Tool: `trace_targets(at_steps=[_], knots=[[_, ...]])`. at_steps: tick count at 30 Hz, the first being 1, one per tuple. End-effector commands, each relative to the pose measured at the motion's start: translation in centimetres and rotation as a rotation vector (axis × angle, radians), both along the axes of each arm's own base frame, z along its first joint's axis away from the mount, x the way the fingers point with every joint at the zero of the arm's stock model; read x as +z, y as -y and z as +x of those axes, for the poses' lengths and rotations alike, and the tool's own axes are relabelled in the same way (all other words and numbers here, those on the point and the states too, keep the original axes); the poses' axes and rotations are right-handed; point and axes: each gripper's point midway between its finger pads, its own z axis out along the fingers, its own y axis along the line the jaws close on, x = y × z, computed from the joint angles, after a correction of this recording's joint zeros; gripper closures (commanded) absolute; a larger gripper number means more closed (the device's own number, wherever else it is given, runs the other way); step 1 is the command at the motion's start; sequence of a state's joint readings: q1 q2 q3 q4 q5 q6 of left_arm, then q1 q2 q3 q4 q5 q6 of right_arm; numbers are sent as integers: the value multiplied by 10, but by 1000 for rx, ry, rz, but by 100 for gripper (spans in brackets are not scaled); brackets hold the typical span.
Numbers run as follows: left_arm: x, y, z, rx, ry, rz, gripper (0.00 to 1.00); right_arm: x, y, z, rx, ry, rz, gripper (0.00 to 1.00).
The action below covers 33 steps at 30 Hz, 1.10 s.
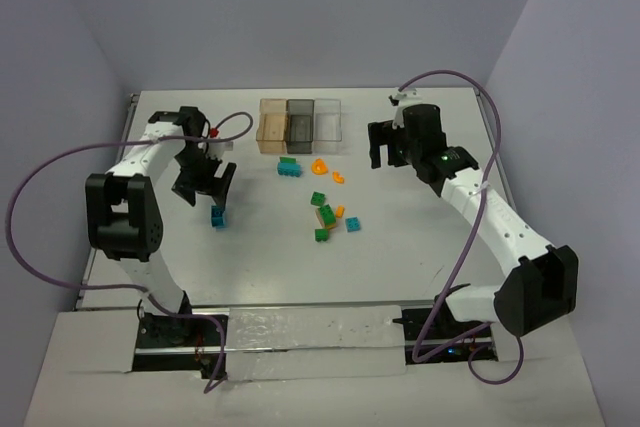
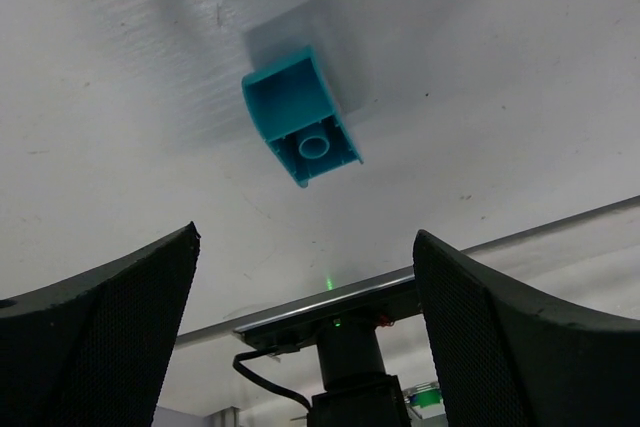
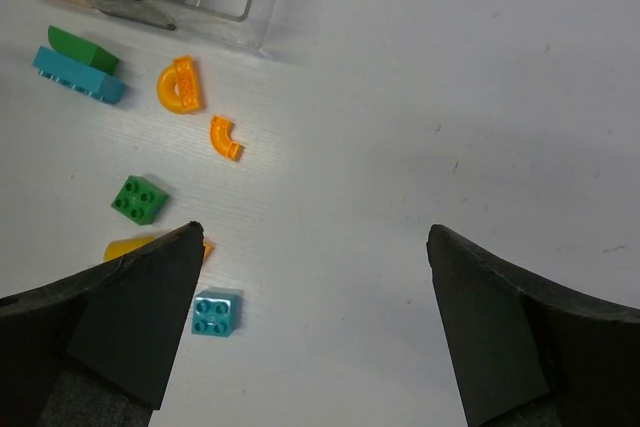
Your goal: Sort the legos into containers by color
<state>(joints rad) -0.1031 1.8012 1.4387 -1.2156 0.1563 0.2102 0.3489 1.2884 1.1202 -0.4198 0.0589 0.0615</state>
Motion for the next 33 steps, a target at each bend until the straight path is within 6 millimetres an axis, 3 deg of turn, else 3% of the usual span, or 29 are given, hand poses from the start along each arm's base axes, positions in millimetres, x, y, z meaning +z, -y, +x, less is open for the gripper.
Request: trace_targets(at_steps=[1,15,20,25,29,32,33], knots=[[-17,10,2,8,-9,21,9,13,1,10,-15,24,-1,0],[-51,10,20,125,5,129,37,8,-3,11,2,7,4,0],[-57,18,21,150,-4,132,41,7,-3,12,5,3,2,0],[-58,19,23,155,0,132,57,7,-4,12,7,1,3,0],[-47,17,30,145,46,136,77,9,-5,11,10,2,7,0],[-22,20,46,137,130,111,92,11,-7,11,19,2,13,0],[0,26,60,140,199,75,99,12,-7,10,24,2,14,0]])
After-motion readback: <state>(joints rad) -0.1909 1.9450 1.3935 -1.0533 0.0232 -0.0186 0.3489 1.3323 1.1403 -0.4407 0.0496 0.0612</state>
